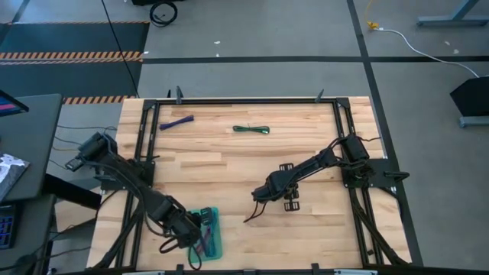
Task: Pick and place USB-C Cables
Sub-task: Put the bottom purple charger cable into the green bin, then put the green charger cable into the green bin
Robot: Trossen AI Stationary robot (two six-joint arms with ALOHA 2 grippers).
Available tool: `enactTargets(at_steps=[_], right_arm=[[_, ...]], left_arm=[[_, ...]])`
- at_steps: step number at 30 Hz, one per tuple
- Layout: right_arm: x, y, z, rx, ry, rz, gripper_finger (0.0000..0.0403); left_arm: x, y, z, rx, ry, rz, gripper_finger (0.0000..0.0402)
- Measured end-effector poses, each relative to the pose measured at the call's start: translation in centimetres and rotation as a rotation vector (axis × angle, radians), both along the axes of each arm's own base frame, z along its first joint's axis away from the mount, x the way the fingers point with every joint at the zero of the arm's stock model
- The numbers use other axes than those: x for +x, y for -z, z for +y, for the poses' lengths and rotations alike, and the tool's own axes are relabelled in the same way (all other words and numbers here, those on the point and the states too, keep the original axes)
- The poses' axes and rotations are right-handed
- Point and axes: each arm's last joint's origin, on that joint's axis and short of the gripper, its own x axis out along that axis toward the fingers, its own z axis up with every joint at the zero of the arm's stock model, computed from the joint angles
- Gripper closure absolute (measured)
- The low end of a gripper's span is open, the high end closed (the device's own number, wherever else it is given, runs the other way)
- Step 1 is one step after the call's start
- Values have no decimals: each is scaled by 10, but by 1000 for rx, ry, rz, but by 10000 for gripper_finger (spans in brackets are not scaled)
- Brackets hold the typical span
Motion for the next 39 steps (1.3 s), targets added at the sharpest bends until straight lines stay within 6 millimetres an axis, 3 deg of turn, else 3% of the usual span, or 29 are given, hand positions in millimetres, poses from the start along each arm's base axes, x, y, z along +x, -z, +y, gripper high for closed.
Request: enactTargets(at_steps=[5, 11, 15, 23, 26, 31, 35, 39], right_arm=[[-3, 0, 0, 13, 33, 31, 279], [-3, 0, 0, 5, 68, 35, 279], [-4, 0, 0, 20, 47, 48, 279], [2, -7, -3, 46, -9, 37, 279], [16, -36, -7, -20, -30, -122, 279], [34, -122, -16, -67, -95, -586, 279], [34, -185, -44, -70, -99, -975, 279], [32, -211, -83, -100, -82, -1127, 279]], left_arm=[[4, 6, 3, 31, -20, 10, 316], [0, -2, 8, 101, -73, -43, 291], [-4, -26, 20, 51, -276, -163, 284], [-24, -101, 69, -368, -717, -386, 283], [-40, -119, 89, -501, -764, -487, 283], [-68, -124, 130, -604, -908, -706, 283], [-85, -122, 165, -598, -1092, -843, 283], [-93, -121, 196, -610, -1353, -896, 283]])
